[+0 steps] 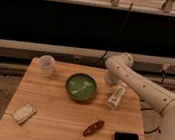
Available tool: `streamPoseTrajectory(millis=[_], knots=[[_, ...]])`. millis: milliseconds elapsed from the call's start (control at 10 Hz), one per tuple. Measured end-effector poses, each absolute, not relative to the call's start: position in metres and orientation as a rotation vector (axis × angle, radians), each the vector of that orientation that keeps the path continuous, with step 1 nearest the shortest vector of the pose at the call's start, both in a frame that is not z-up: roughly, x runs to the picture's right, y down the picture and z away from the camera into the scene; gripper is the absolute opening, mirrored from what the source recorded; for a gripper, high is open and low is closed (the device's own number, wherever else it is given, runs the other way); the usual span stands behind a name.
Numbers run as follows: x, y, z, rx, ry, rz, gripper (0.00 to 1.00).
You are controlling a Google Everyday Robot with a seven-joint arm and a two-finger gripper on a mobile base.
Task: Push the ceramic bowl across the table
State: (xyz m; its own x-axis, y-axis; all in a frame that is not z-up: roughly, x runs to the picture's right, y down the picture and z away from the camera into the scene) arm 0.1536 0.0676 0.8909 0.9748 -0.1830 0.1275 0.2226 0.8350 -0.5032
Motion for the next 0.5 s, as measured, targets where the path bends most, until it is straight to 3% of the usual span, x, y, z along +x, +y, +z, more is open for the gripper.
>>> streamPoseTrajectory(millis=[500], knots=[[0.147,0.066,0.907,-0.559,-0.086,-0.272,0.0]])
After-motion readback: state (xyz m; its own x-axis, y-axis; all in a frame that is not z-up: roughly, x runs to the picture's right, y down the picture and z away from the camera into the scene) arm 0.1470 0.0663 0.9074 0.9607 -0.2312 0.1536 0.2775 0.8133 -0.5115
